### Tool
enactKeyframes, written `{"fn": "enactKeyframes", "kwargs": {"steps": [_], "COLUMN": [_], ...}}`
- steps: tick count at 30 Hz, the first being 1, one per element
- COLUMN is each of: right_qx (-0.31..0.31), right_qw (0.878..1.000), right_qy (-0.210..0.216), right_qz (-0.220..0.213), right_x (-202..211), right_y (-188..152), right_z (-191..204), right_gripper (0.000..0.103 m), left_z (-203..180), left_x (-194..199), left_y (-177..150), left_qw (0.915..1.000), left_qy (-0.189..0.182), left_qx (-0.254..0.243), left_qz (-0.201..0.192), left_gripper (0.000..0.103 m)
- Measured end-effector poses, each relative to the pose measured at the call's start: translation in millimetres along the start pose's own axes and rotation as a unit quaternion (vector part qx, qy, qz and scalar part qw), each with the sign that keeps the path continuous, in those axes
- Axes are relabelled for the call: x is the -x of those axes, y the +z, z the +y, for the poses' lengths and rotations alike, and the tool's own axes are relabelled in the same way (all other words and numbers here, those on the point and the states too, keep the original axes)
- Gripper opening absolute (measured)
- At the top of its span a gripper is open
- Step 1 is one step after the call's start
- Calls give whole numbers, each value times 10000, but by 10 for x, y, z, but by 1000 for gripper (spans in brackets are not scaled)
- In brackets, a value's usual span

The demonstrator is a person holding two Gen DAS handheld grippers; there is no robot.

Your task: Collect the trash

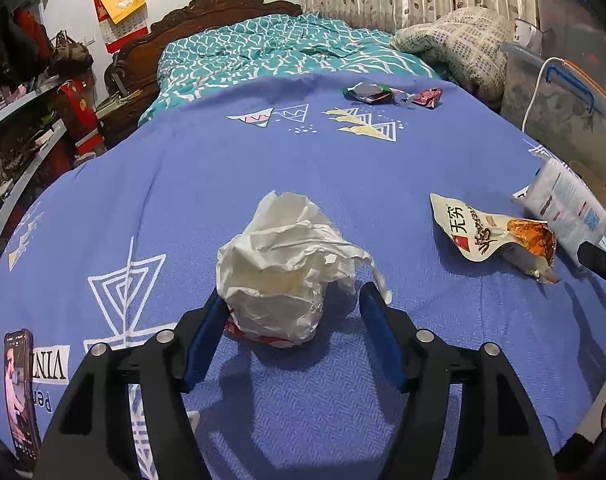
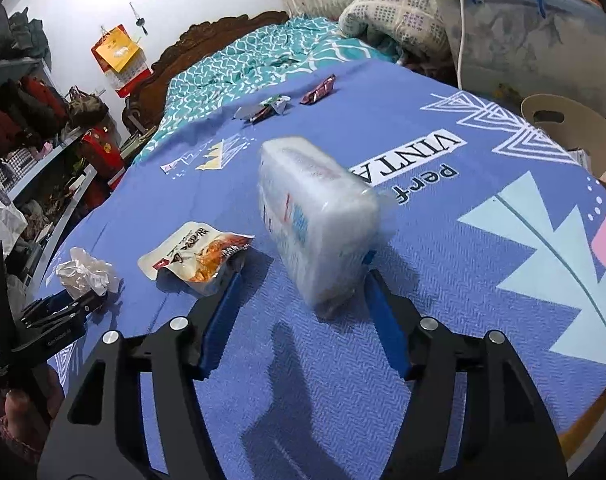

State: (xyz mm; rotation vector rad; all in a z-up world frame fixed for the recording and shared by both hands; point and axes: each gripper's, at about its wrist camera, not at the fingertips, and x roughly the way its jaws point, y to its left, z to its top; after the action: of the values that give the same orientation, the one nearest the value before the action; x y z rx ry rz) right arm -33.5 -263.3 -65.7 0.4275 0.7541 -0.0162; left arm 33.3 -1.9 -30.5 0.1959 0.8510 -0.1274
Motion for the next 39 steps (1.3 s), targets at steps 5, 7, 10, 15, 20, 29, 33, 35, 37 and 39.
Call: {"fn": "enactKeyframes", "kwargs": {"steps": [5, 7, 10, 15, 20, 29, 33, 35, 37, 39], "right_qx": [-81, -45, 39, 157, 251, 227, 202, 193, 211, 239], "right_qw": [10000, 10000, 10000, 9998, 9995, 9996, 9997, 9998, 9997, 9996], "right_qy": [-4, -13, -49, -121, -163, -149, -23, 37, 116, 180], "right_qz": [52, 43, 9, -68, -93, -107, -97, -83, -38, 4], "right_x": [-66, -67, -74, -72, -81, -80, -75, -67, -73, -74], "right_y": [-8, -4, -19, -56, -66, -62, -58, -63, -56, -56], "right_z": [-69, -58, -31, 16, 60, 56, 44, 36, 27, 25], "right_gripper": [68, 70, 72, 76, 78, 78, 83, 85, 88, 91], "left_z": [-26, -35, -32, -56, -58, -59, -42, -35, 9, 97], "left_x": [-38, -58, -68, -97, -106, -86, -85, -98, -143, -251], "left_y": [-17, -26, -28, -38, -46, -45, -48, -45, -42, -39], "left_qw": [10000, 9999, 10000, 9999, 10000, 10000, 10000, 9999, 9994, 9972], "left_qy": [66, 95, 71, 68, 42, -8, -55, -125, -239, -408], "left_qx": [-43, -54, -42, -70, -69, -47, -36, -33, 62, 297], "left_qz": [17, 26, 19, 28, 16, 2, 16, 70, 226, 554], "left_gripper": [74, 75, 76, 79, 79, 80, 83, 89, 95, 95]}}
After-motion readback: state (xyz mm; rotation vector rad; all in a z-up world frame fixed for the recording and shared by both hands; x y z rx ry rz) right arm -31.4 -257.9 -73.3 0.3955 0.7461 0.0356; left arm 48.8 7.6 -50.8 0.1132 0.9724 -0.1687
